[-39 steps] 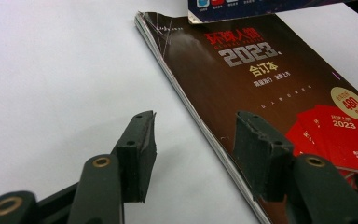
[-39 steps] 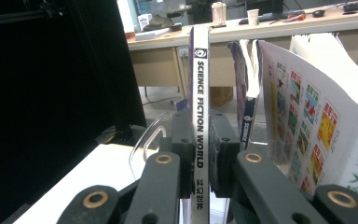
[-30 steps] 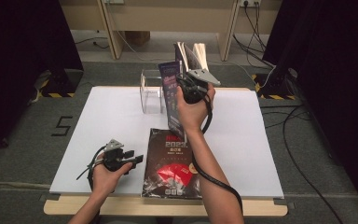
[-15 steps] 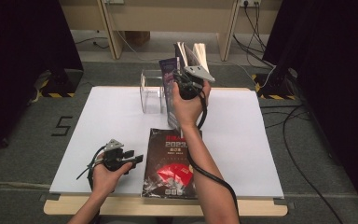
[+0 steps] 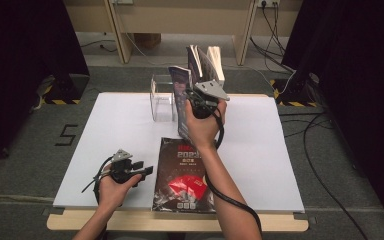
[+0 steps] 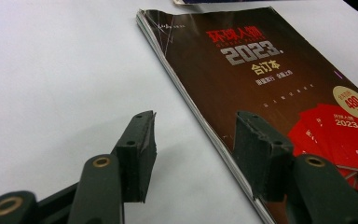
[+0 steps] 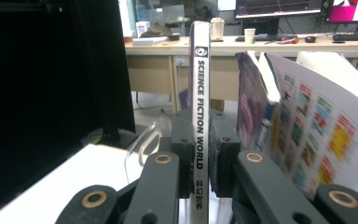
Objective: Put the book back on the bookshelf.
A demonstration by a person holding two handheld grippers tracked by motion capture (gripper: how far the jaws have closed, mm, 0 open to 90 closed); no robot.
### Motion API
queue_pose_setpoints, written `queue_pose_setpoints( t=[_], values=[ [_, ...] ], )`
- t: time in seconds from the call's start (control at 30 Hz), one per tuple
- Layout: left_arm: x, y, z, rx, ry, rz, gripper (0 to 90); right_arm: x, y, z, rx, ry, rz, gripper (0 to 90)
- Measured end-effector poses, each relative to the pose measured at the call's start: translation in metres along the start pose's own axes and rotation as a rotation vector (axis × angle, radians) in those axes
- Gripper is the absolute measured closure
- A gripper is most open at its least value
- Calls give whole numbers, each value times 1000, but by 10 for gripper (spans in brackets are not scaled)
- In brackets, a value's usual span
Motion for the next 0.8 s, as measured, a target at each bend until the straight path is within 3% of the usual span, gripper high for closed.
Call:
queue_pose_setpoints(
  t=[0.27, 0.43, 0.6, 0.8],
  values=[
    [0, -1, -2, 2, -1, 3, 479, 12, 33, -12, -41, -8, 25, 822],
    [1, -2, -2, 3, 1, 6, 479, 17, 44, -22, -52, -18, 47, 778],
    [1, -3, -4, 10, 0, 11, 478, 18, 39, -30, -47, -34, 121, 766],
    [1, -3, -3, 4, 3, 7, 478, 19, 30, -35, -24, -38, 146, 725]
  ],
)
Point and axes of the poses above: each handheld gripper's, and its own axes: y roughly backward along the jaws, x roughly out of its underside, z roughly to its left, the point moved 2 cm from there along -y, roughly forward along the jaws, and after that the axes turned 4 degrees about -z, right-handed, at the moved point
